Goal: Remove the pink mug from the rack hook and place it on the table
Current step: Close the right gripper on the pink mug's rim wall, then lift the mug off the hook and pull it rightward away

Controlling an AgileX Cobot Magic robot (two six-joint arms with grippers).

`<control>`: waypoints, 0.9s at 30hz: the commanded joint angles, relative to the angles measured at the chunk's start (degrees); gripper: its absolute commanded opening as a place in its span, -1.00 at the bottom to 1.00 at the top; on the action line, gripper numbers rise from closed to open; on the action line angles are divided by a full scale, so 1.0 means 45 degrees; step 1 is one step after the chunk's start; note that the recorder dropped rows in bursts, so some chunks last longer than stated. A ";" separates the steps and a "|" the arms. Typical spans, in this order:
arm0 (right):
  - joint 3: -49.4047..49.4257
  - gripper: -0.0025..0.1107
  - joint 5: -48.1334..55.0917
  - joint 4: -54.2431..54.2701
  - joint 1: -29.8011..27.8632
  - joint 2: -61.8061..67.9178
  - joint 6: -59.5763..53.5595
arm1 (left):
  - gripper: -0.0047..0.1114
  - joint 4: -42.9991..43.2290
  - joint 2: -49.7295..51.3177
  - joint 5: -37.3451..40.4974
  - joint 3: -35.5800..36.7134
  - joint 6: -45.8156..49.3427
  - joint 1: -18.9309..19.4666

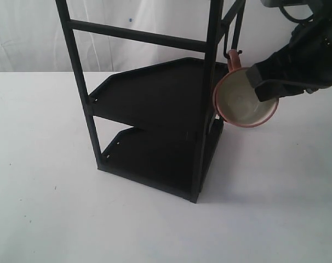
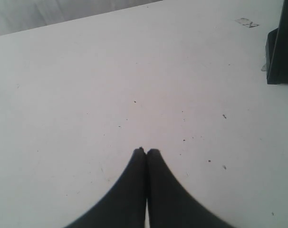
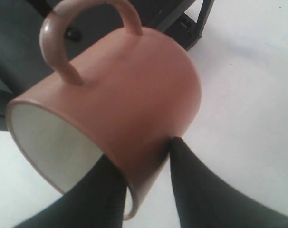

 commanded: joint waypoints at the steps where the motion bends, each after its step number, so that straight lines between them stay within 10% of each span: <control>1: -0.0074 -0.66 0.0023 0.0079 -0.0004 0.0004 0.0226 | -0.92 -0.0121 -0.0063 -0.0047 0.0040 0.0033 -0.0072; 8: -0.0074 -0.95 0.0023 0.0079 -0.0004 0.0004 0.0226 | -0.92 -0.0121 -0.0063 -0.0047 0.0040 0.0033 -0.0072; 27: -0.0074 -0.96 0.0135 -0.0504 -0.0004 -0.0693 0.0251 | -0.92 -0.0121 -0.0063 -0.0047 0.0040 0.0033 -0.0072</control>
